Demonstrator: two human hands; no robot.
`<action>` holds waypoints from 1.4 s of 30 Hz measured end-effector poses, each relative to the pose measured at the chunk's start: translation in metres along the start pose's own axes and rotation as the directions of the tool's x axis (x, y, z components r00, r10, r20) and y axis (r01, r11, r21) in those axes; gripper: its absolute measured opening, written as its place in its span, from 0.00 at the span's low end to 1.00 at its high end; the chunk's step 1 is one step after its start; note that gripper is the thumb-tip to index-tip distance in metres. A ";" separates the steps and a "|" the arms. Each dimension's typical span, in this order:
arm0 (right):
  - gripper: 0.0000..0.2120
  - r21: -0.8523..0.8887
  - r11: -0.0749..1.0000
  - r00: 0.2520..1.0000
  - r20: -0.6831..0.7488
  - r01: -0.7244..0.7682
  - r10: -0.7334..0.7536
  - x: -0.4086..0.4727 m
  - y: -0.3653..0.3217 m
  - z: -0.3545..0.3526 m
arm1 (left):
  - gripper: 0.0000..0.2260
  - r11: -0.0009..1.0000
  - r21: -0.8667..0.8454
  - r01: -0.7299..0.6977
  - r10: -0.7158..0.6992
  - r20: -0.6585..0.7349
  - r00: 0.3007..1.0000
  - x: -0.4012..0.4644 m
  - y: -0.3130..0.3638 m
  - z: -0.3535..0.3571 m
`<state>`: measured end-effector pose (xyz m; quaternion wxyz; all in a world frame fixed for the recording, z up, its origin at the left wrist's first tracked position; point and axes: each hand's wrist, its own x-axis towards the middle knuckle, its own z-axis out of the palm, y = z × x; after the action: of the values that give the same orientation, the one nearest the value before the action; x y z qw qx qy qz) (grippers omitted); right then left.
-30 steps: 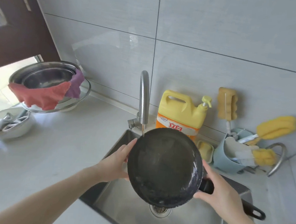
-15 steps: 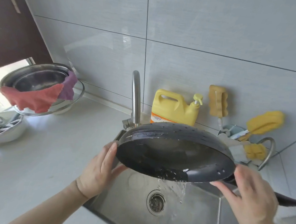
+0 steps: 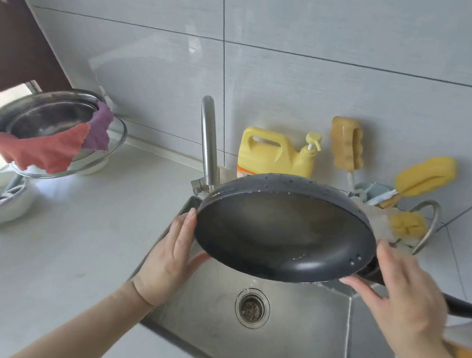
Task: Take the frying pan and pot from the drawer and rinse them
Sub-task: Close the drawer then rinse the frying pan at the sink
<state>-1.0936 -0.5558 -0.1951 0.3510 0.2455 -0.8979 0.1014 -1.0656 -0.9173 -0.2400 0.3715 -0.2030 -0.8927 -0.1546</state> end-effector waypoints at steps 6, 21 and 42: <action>0.55 0.084 0.926 0.756 0.607 -0.369 0.246 -0.050 -0.006 0.040 | 0.55 0.874 -0.172 0.455 -0.298 0.552 0.779 -0.056 0.001 0.057; 0.49 -0.023 0.817 0.230 0.955 -0.576 0.189 -0.152 -0.004 0.179 | 0.52 0.503 0.154 0.851 -0.331 0.943 0.024 -0.165 -0.043 0.158; 0.54 0.033 0.547 0.253 0.909 -0.837 0.331 -0.236 -0.016 0.229 | 0.15 0.217 -0.206 0.954 -0.881 0.379 0.282 -0.056 -0.085 0.118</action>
<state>-1.0695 -0.5634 -0.5233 -0.2657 -0.0275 -0.9017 0.3401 -1.1412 -0.9549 -0.3718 0.0745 0.2825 -0.8142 -0.5017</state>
